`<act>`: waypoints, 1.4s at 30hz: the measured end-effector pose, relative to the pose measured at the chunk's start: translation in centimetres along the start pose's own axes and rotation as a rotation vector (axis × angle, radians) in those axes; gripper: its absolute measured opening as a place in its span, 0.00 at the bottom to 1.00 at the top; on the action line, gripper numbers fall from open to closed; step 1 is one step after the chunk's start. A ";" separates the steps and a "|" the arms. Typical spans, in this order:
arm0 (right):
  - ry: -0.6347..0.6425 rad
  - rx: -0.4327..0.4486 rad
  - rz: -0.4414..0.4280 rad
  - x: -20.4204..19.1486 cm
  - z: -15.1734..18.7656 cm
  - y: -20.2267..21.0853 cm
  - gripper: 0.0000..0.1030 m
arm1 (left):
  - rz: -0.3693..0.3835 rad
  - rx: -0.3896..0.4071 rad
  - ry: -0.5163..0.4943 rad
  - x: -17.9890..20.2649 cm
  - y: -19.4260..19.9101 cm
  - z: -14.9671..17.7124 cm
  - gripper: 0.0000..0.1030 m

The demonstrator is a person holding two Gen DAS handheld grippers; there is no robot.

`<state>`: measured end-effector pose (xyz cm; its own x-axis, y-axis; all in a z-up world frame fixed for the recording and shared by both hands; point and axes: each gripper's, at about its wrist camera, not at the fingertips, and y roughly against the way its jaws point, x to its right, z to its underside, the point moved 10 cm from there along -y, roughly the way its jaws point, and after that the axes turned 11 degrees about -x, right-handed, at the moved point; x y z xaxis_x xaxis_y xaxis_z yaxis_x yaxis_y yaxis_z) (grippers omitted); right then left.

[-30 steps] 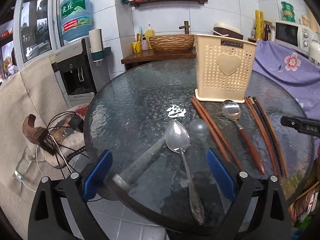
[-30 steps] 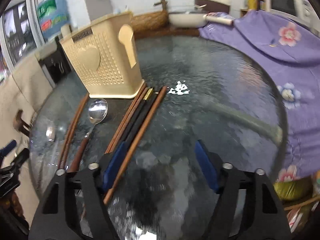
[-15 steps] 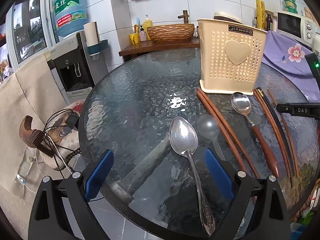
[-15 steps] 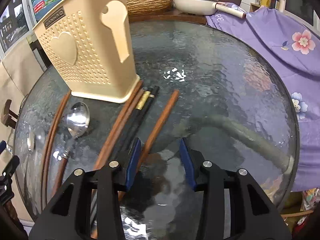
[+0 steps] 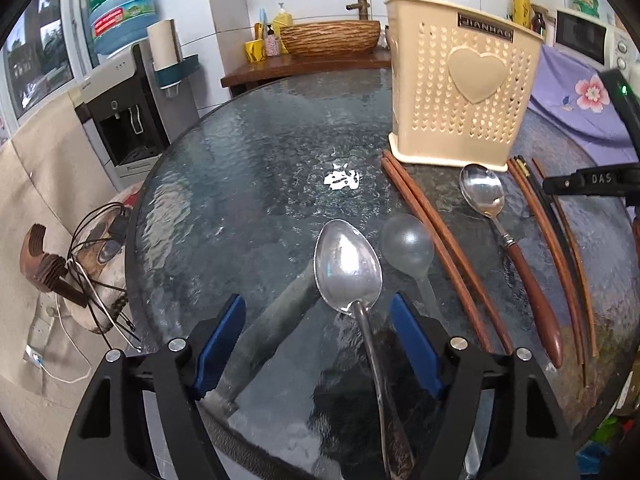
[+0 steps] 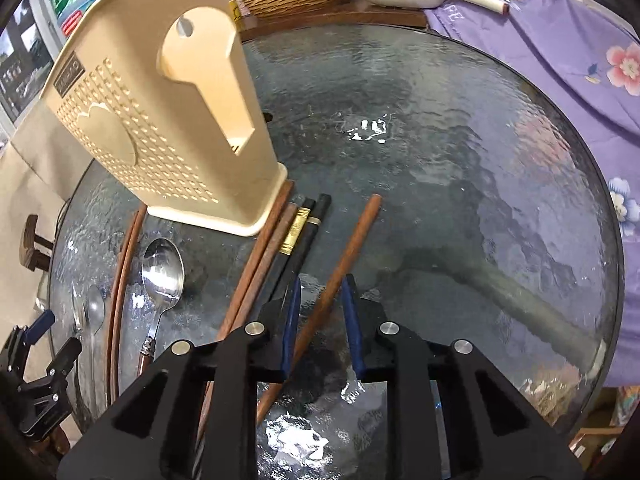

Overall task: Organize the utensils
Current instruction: 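Grasp the silver spoon with left tool while right tool grasps a wooden chopstick, then lower silver spoon into the holder with left tool while right tool drops chopstick in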

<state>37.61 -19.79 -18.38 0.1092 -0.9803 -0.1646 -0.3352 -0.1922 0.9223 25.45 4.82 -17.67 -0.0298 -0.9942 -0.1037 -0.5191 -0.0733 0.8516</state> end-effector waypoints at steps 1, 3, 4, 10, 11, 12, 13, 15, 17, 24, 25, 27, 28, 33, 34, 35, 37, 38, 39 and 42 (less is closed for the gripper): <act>0.004 -0.001 0.002 -0.1 -0.1 -0.1 0.21 | -0.004 -0.005 -0.003 0.1 -0.2 -0.1 0.70; 0.004 -0.001 0.003 -0.4 0.2 -0.2 0.21 | -0.007 -0.021 -0.007 0.3 -0.8 -0.4 0.69; 0.001 -0.002 0.001 -0.5 0.0 -0.3 0.21 | -0.002 -0.022 -0.007 0.4 -0.9 -0.6 0.69; -0.027 -0.010 -0.014 -0.4 -0.3 -0.8 0.15 | 0.008 -0.031 -0.009 1.0 -1.6 -1.8 0.63; -0.022 -0.012 -0.008 -0.5 -0.5 -0.9 0.14 | 0.011 -0.033 -0.008 1.1 -1.7 -2.0 0.60; -0.017 -0.015 -0.004 -0.5 -0.7 -1.1 0.13 | 0.010 -0.035 -0.009 1.2 -1.7 -2.2 0.59; -0.014 -0.016 -0.001 -0.5 -0.8 -1.2 0.11 | 0.010 -0.036 -0.010 1.2 -1.8 -2.3 0.58; -0.009 -0.015 -0.005 -0.5 -1.0 -1.3 0.10 | 0.012 -0.040 -0.016 1.2 -1.9 -2.6 0.54; -0.011 -0.013 -0.014 -0.4 -1.0 -1.4 0.09 | 0.023 -0.046 -0.021 1.4 -2.0 -2.9 0.37; -0.036 0.003 -0.062 0.4 -1.0 -1.5 0.08 | 0.049 -0.051 -0.038 2.0 -2.0 -3.8 0.35; -0.034 0.012 -0.071 0.5 -1.2 -1.2 0.08 | 0.054 -0.044 -0.038 2.0 -1.9 -4.0 0.35; -0.024 0.053 -0.082 0.6 -1.6 -0.2 0.08 | 0.073 -0.028 -0.032 1.9 -1.4 -4.7 0.35; -0.018 0.070 -0.082 0.5 -1.8 0.3 0.08 | 0.084 -0.017 -0.029 1.8 -1.0 -5.0 0.35; 0.018 0.210 -0.113 0.3 -2.8 4.9 0.07 | 0.151 0.069 -0.018 2.1 1.9 -7.4 0.35; 0.027 0.239 -0.118 0.2 -2.9 6.0 0.07 | 0.163 0.097 -0.019 2.1 2.9 -8.1 0.35; 0.043 0.278 -0.124 0.1 -3.0 7.5 0.07 | 0.164 0.113 -0.023 2.3 3.6 -8.4 0.35; 0.070 0.328 -0.140 -0.2 -2.8 9.7 0.07 | 0.165 0.156 -0.037 2.5 5.4 -9.3 0.35; 0.084 0.355 -0.151 -0.5 -2.6 10.9 0.07 | 0.167 0.171 -0.042 2.6 6.0 -9.6 0.35; 0.095 0.377 -0.160 -0.7 -2.4 12.0 0.07 | 0.169 0.185 -0.047 2.7 6.7 -9.8 0.35; 0.132 0.429 -0.184 -1.5 -1.6 14.9 0.07 | 0.175 0.223 -0.058 2.9 8.4 -10.4 0.34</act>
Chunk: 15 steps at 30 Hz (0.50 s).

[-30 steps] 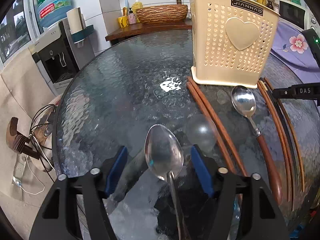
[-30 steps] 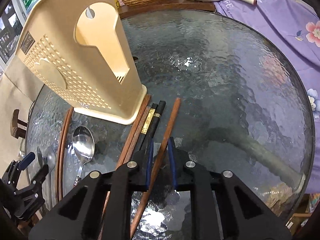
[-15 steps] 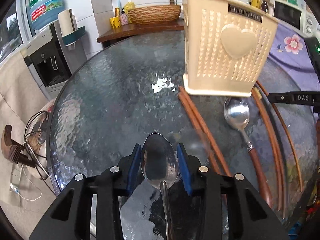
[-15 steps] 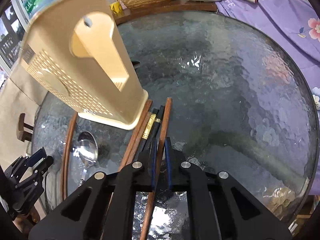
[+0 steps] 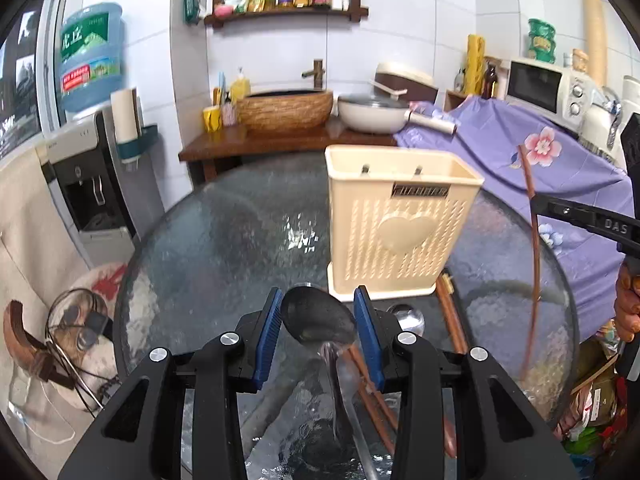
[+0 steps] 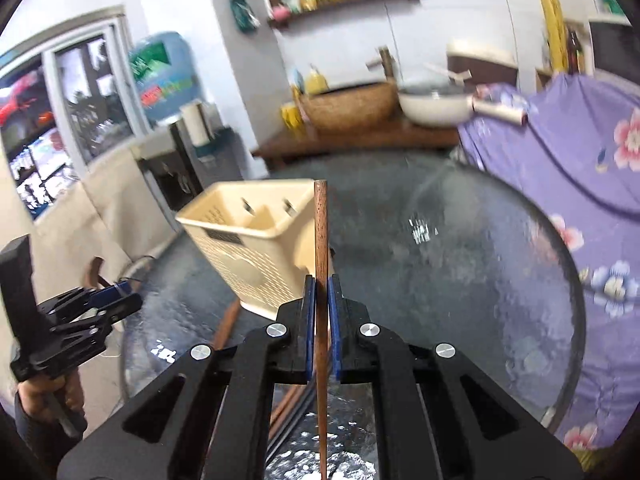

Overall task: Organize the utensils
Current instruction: 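Lower silver spoon into the holder with left tool while right tool drops chopstick in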

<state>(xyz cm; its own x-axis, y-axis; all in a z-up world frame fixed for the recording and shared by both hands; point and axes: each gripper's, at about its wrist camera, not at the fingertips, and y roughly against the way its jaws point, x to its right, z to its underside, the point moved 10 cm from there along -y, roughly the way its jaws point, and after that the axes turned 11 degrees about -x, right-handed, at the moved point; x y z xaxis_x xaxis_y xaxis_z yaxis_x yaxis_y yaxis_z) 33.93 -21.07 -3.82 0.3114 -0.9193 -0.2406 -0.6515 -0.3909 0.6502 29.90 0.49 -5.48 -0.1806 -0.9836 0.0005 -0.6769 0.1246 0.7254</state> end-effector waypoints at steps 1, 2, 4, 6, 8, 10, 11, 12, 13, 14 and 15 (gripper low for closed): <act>0.007 0.007 -0.007 -0.4 0.2 0.7 0.07 | 0.004 0.011 -0.001 0.1 0.4 -0.4 0.34; 0.014 0.012 -0.022 -0.8 0.1 1.3 0.07 | 0.009 0.016 0.000 0.2 0.9 -0.4 0.34; 0.026 0.012 -0.040 -1.5 0.1 1.7 0.07 | 0.015 0.030 -0.001 0.4 1.2 -0.6 0.34; 0.043 0.015 -0.045 -2.1 0.2 2.1 0.07 | 0.018 0.038 0.002 0.4 1.5 -0.7 0.34; 0.050 0.019 -0.049 -2.3 0.0 2.3 0.07 | 0.019 0.039 0.003 0.5 1.6 -0.8 0.34; 0.050 0.018 -0.063 -2.5 -0.1 2.2 0.07 | 0.023 0.043 -0.002 0.7 1.7 -1.1 0.34; 0.050 0.017 -0.077 -2.7 -0.3 2.4 0.07 | 0.026 0.045 -0.004 0.8 1.9 -1.2 0.34; 0.052 0.019 -0.084 -2.9 -0.4 2.5 0.07 | 0.031 0.049 -0.005 0.8 2.2 -1.3 0.34; 0.058 0.022 -0.088 -2.8 -0.5 2.6 0.07 | 0.037 0.054 -0.005 0.8 2.5 -1.6 0.34; 0.069 0.030 -0.093 -3.2 -0.9 3.0 0.07 | 0.046 0.061 -0.003 0.8 2.8 -2.1 0.34; 0.075 0.037 -0.098 -3.4 -1.2 3.2 0.07 | 0.052 0.068 -0.004 0.8 3.2 -2.5 0.34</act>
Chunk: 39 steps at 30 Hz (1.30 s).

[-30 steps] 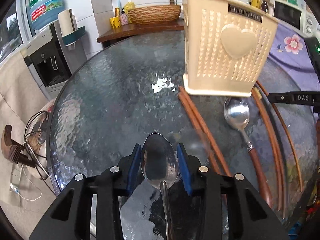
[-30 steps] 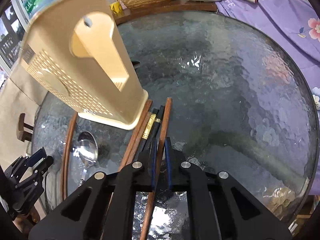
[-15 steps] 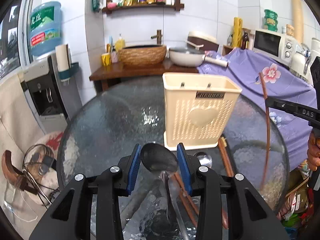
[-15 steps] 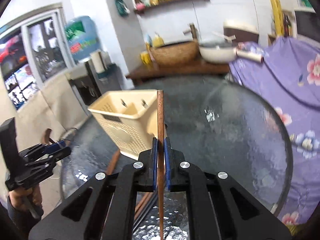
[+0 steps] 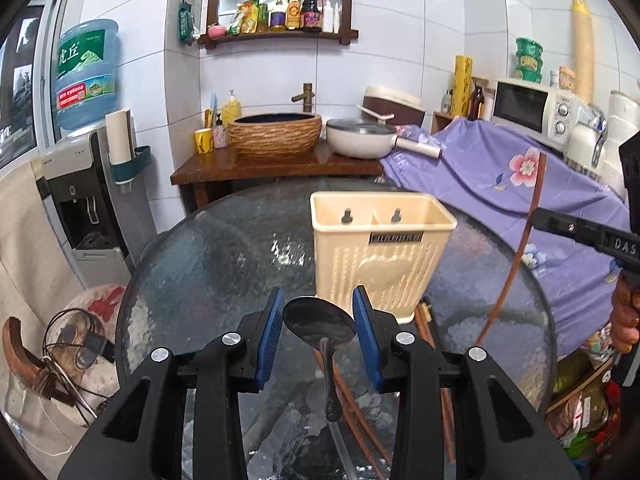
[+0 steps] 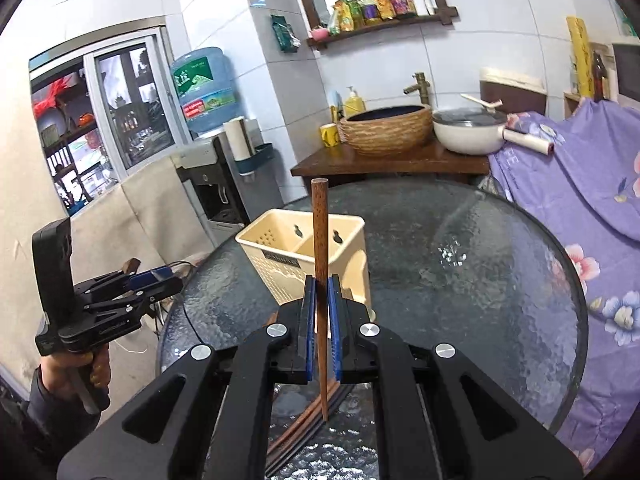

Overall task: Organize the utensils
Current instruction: 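Lower silver spoon into the holder with left tool while right tool drops chopstick in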

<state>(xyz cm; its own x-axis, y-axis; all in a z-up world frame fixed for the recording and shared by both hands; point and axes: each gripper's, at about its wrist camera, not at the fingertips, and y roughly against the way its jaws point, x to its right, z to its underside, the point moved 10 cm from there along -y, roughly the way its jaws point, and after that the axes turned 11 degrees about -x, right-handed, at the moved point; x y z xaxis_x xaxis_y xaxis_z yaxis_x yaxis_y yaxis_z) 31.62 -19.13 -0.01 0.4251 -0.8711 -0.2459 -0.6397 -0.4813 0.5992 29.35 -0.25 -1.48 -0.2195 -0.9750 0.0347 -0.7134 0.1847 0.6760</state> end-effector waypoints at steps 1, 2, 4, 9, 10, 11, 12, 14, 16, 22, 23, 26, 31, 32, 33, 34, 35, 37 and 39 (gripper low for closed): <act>0.008 0.011 -0.012 -0.4 -0.7 0.4 0.07 | 0.006 0.007 -0.001 0.1 0.3 -0.5 0.34; 0.012 0.016 -0.021 -0.7 -1.2 0.7 0.07 | 0.013 0.021 -0.006 0.2 0.8 -1.5 0.34; 0.023 0.035 -0.051 -1.6 -2.9 1.5 0.07 | 0.029 0.051 -0.011 0.5 1.8 -3.2 0.34; 0.060 0.144 -0.066 -3.5 -8.9 4.1 0.07 | 0.072 0.166 0.007 1.0 5.0 -9.2 0.34; 0.061 0.171 -0.066 -3.7 -10.2 4.6 0.07 | 0.068 0.189 0.011 1.0 5.4 -10.5 0.34; 0.056 0.187 -0.071 -3.9 -11.1 4.9 0.07 | 0.076 0.209 0.021 1.1 5.6 -12.0 0.34; 0.043 0.211 -0.073 -4.0 -12.5 5.2 0.07 | 0.094 0.213 0.034 1.1 5.5 -13.1 0.34; 0.028 0.250 -0.055 -3.9 -14.8 5.3 0.07 | 0.119 0.217 0.054 1.3 4.9 -14.8 0.34; 0.032 0.271 -0.020 -3.8 -16.0 4.8 0.07 | 0.098 0.224 0.068 1.2 3.7 -16.2 0.34; 0.034 0.238 0.050 -2.7 -14.8 0.0 0.07 | 0.075 0.161 0.088 0.9 -1.5 -15.6 0.34; 0.033 0.225 0.067 -2.4 -14.1 -1.1 0.07 | 0.072 0.139 0.097 0.8 -2.9 -14.8 0.34; 0.014 0.179 0.073 -1.3 -11.9 -3.5 0.07 | 0.062 0.094 0.088 0.9 -5.1 -13.0 0.34; -0.031 0.115 0.069 0.3 -9.0 -6.4 0.07 | 0.057 0.045 0.070 1.3 -7.4 -10.5 0.34; -0.045 0.106 0.060 0.5 -8.7 -6.7 0.07 | 0.060 0.035 0.069 1.4 -7.7 -10.1 0.34; -0.057 0.099 0.052 0.7 -8.5 -7.0 0.07 | 0.058 0.027 0.065 1.4 -8.1 -9.7 0.34; -0.064 0.094 0.049 0.8 -8.3 -7.2 0.07 | 0.051 0.023 0.059 1.5 -8.3 -9.5 0.34; -0.072 0.087 0.048 1.1 -8.1 -7.4 0.07 | 0.045 0.017 0.053 1.5 -8.6 -9.3 0.34; -0.075 0.082 0.052 1.3 -7.8 -7.7 0.07 | 0.044 0.000 0.047 1.7 -9.2 -8.8 0.34; -0.089 0.075 0.045 1.6 -7.5 -8.0 0.07 | 0.046 -0.024 0.046 1.9 -9.9 -8.3 0.34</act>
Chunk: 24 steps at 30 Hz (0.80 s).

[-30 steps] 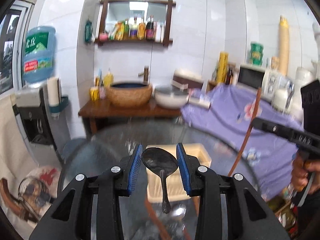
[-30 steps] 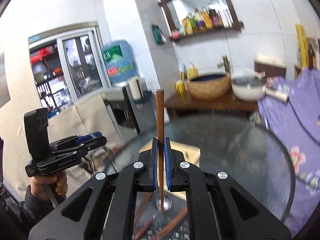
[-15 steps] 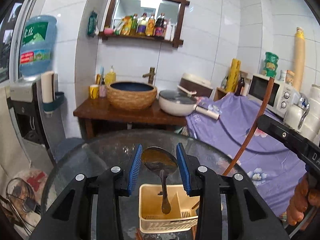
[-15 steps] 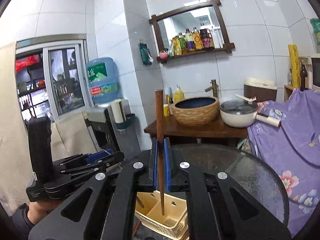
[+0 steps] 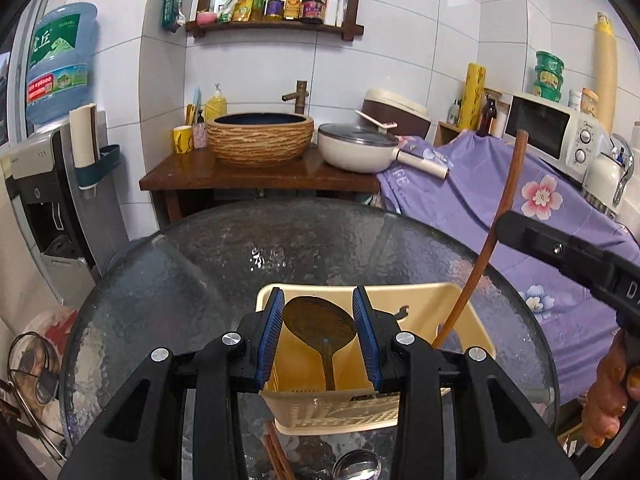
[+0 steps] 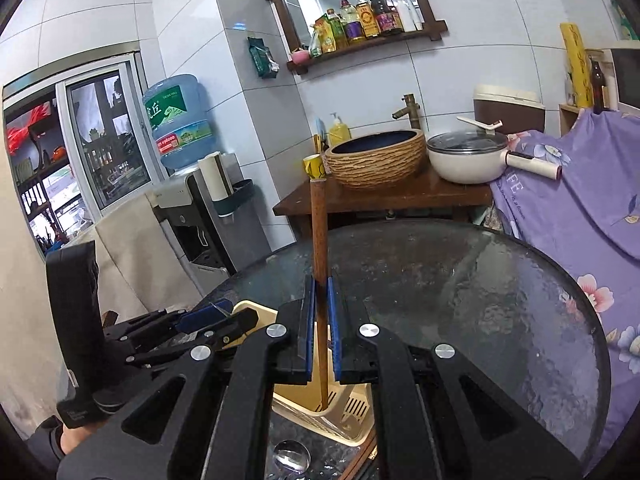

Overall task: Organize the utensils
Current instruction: 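Lower silver spoon into the holder with left tool while right tool drops chopstick in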

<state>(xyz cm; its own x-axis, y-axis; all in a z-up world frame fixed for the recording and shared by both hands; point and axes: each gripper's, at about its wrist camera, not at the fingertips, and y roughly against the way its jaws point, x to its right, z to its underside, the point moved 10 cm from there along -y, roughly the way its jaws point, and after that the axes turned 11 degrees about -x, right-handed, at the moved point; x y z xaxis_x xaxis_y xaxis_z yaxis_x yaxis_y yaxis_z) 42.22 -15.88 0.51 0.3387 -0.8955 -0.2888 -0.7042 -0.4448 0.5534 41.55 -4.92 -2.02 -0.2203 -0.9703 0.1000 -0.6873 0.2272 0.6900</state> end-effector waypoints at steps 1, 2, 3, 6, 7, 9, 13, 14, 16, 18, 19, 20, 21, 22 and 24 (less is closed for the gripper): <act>-0.005 -0.004 -0.002 0.0 0.1 -0.1 0.07 | -0.001 -0.007 -0.002 0.1 -0.3 0.3 0.34; -0.012 -0.011 -0.006 0.2 0.2 -0.2 0.07 | 0.000 -0.020 -0.003 0.1 -0.7 0.6 0.34; -0.014 -0.015 -0.005 0.2 0.3 -0.4 0.07 | 0.001 -0.024 -0.005 0.2 -0.8 0.7 0.34; -0.008 -0.017 0.014 0.4 0.3 -0.6 0.07 | -0.012 -0.029 -0.025 0.4 -1.0 0.9 0.34; -0.001 -0.017 0.020 0.4 0.3 -0.6 0.07 | -0.010 -0.029 -0.025 0.5 -1.0 0.9 0.34; 0.028 -0.010 0.039 0.2 0.4 -0.6 0.07 | -0.019 -0.020 -0.025 0.3 -0.8 0.8 0.35; 0.058 0.018 0.067 0.0 0.6 0.1 0.37 | -0.018 0.026 -0.023 0.4 0.7 0.4 0.66; 0.056 0.042 0.075 0.1 0.6 0.6 0.55 | -0.028 0.057 -0.016 0.2 1.7 0.3 0.75; 0.063 0.065 0.085 0.0 0.8 1.5 0.56 | -0.037 0.102 -0.013 0.2 3.1 0.1 0.80; 0.065 0.071 0.111 0.3 1.3 2.3 0.56 | -0.047 0.142 -0.005 -0.1 4.9 0.3 0.83; 0.059 0.069 0.122 0.6 1.7 2.5 0.56 | -0.050 0.150 -0.002 -0.2 5.3 0.4 0.86; 0.049 0.058 0.134 0.9 2.5 2.8 0.56 | -0.065 0.162 0.002 -0.5 6.0 1.0 0.88; 0.044 0.049 0.138 1.2 3.0 2.9 0.56 | -0.089 0.170 0.007 -1.0 6.5 1.5 0.89; 0.038 0.039 0.144 1.5 3.6 3.0 0.56 | -0.118 0.172 0.008 -1.4 6.8 2.1 0.89; 0.035 -0.007 0.184 2.4 5.5 2.6 0.56 | -0.179 0.151 -0.003 -2.4 6.8 3.8 0.89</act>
<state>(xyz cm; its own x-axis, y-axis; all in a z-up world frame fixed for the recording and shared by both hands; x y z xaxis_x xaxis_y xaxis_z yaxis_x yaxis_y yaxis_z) 37.76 -19.13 -3.03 0.2259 -0.9618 -0.1545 -0.7523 -0.2730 0.5996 34.77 -0.72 -0.27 -0.0871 -0.9961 -0.0165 -0.8111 0.0613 0.5816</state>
